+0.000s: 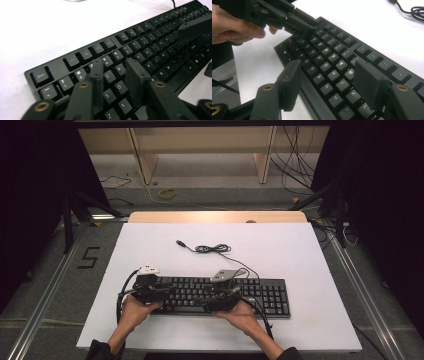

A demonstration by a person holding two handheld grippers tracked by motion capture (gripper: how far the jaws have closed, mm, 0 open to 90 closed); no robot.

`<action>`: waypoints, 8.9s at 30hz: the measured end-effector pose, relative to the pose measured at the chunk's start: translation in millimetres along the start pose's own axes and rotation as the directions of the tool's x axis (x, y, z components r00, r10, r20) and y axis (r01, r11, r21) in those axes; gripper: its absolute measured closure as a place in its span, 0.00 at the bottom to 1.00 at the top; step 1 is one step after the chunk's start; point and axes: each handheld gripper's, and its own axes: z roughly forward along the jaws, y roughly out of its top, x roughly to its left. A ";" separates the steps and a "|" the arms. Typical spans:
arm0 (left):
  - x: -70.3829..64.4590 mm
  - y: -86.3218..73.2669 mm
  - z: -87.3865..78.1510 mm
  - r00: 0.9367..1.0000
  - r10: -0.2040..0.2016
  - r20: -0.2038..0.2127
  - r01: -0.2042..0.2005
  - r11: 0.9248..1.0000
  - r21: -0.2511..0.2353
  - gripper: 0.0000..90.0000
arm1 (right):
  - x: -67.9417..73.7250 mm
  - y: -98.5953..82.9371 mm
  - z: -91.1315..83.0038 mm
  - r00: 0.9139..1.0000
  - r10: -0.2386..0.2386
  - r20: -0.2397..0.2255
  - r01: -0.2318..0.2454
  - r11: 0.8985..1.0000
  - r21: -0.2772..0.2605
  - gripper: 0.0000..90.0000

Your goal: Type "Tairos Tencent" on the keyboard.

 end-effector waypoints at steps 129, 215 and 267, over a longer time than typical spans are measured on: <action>-11.2 -21.7 -25.9 0.999 -0.032 0.032 0.037 0.987 -0.159 0.36 | -0.7 -4.3 2.0 1.000 0.006 0.007 -0.006 1.000 0.018 0.88; -19.2 -31.2 -6.5 0.993 0.077 0.088 -0.070 0.994 -0.083 0.79 | -14.7 -4.2 -16.5 0.997 0.052 0.064 -0.048 0.997 -0.064 0.39; -22.6 -30.4 13.3 0.993 0.103 0.056 -0.104 0.994 0.033 0.99 | -11.9 -4.6 -17.9 0.997 0.048 0.060 -0.044 0.997 -0.066 0.38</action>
